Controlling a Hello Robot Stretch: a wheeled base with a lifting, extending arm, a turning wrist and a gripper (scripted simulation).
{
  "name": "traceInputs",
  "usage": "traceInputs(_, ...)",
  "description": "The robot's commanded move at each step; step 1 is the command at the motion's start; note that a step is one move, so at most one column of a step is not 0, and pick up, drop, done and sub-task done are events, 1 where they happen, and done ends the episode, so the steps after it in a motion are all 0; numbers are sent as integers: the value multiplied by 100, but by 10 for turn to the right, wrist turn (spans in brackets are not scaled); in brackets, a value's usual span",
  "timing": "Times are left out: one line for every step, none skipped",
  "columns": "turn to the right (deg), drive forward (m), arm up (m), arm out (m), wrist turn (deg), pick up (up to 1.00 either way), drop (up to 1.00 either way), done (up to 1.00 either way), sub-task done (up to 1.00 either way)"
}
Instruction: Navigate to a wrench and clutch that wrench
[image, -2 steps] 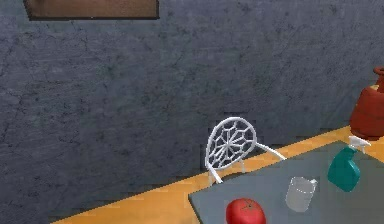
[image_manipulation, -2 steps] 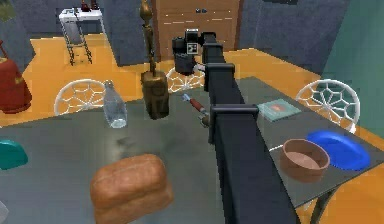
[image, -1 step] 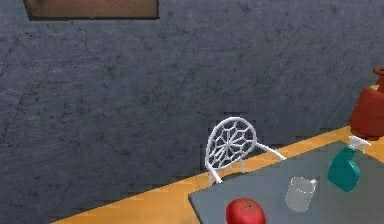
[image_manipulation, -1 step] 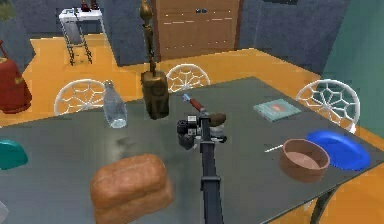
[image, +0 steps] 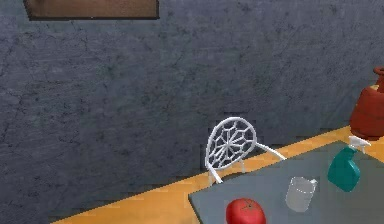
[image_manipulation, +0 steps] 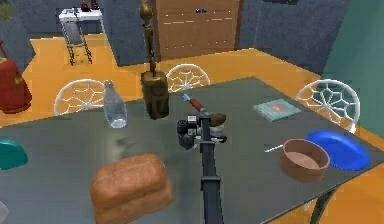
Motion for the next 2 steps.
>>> traceInputs(0, 0, 10, 0, 0, 0, 0, 0, 0)
traceInputs(0, 0, 0, 0, 0, 0, 0, 100, 0)
